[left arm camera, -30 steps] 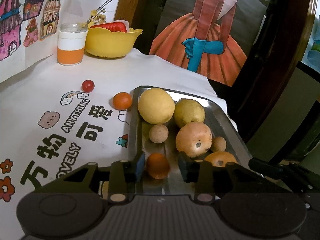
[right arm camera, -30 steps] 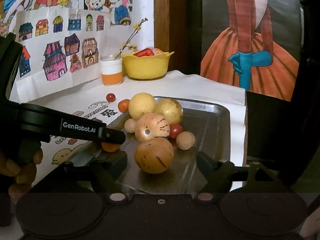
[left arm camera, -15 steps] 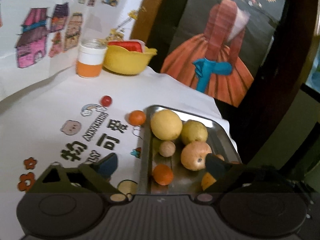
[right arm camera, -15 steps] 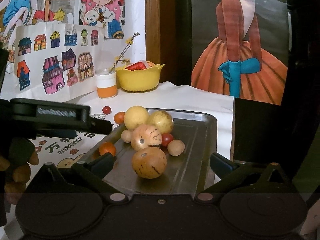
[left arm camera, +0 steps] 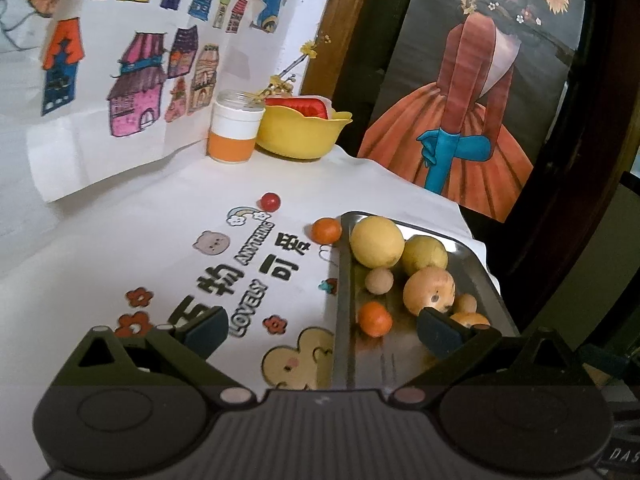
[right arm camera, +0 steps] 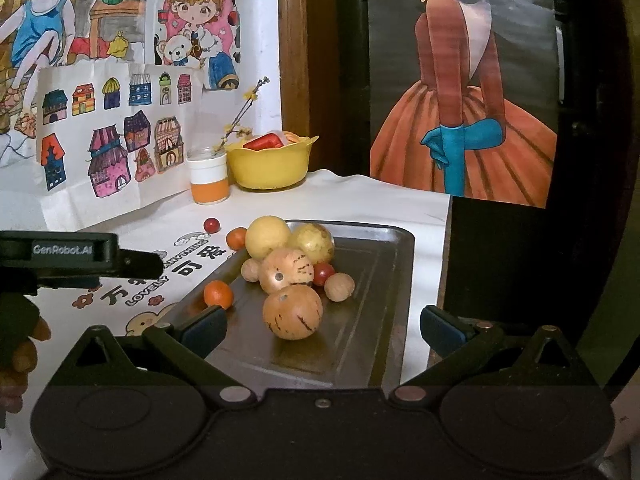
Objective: Organize fruits
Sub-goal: 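Withdraw both open tools from the tray toward the remaining loose fruits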
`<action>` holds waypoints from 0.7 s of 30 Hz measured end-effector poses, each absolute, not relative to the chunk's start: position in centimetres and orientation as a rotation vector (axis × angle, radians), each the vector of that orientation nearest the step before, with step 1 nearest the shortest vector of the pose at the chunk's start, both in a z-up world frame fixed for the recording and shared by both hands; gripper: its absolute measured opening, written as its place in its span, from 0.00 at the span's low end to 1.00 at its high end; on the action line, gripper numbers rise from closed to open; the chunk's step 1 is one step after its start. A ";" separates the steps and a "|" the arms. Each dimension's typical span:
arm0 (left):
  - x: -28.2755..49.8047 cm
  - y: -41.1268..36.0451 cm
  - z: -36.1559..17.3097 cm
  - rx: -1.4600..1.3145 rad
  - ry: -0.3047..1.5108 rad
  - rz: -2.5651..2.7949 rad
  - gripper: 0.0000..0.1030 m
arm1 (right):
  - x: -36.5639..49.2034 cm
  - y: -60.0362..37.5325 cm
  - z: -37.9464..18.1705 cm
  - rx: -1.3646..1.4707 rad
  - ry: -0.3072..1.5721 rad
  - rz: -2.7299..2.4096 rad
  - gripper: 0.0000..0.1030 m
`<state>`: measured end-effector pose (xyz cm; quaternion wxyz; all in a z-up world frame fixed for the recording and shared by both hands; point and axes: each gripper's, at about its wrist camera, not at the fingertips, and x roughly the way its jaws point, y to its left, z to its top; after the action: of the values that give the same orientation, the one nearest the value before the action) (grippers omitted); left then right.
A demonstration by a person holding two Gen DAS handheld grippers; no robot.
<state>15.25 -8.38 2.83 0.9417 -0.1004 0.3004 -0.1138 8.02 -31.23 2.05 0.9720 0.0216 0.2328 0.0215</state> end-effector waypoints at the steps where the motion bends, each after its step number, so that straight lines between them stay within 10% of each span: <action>1: 14.8 -8.3 2.8 -0.201 0.612 -0.232 0.99 | 7.8 -31.2 2.1 0.044 0.472 0.042 0.99; 21: 8.0 -7.5 0.7 -0.049 0.687 -0.273 0.99 | 3.0 -28.8 0.2 0.050 0.603 0.051 0.99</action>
<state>8.01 -7.47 0.73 0.9321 -0.0238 0.3357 -0.1335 3.03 -28.81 0.17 0.9543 0.0247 0.2967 0.0250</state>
